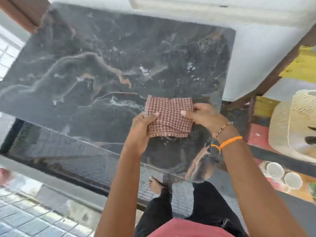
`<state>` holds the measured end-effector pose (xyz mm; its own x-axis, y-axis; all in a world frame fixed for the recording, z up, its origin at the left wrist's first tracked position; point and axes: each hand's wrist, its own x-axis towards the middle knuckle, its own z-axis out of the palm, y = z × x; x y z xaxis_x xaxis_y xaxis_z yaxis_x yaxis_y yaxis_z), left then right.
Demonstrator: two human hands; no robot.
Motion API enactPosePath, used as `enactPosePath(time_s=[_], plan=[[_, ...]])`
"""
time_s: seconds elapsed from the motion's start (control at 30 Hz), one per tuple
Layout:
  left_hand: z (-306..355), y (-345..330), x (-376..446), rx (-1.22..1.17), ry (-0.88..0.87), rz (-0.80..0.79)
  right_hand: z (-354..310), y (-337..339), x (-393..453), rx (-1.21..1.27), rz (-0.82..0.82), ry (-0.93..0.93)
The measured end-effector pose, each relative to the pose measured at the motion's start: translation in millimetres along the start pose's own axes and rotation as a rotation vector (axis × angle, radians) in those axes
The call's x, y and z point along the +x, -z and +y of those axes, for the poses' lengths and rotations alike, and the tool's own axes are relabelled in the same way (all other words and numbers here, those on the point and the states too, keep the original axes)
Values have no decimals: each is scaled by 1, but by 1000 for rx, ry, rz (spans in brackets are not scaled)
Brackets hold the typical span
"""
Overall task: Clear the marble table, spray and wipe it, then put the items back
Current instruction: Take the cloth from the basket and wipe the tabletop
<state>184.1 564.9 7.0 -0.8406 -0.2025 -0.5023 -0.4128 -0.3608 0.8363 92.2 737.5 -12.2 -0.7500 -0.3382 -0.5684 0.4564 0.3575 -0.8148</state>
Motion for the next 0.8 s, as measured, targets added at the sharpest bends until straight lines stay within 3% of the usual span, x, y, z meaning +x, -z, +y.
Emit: enactPosePath(time_s=[0.1, 0.27, 0.47, 0.6, 0.73, 0.8], plan=[[17, 63, -23, 87, -27, 46, -16, -71, 6, -258, -45, 61], [47, 158, -48, 167, -41, 26, -56, -178, 4, -196, -484, 259], [77, 246, -53, 167, -43, 36, -85, -247, 15, -41, -696, 143], [90, 287, -25, 187, -121, 213, -104, -294, 44, 247, -686, 89], [110, 331, 23, 380, -199, 459, -132, -339, 88, 452, -510, 84], [122, 354, 47, 456, -191, 484, -150, -359, 116, 448, -384, 142]])
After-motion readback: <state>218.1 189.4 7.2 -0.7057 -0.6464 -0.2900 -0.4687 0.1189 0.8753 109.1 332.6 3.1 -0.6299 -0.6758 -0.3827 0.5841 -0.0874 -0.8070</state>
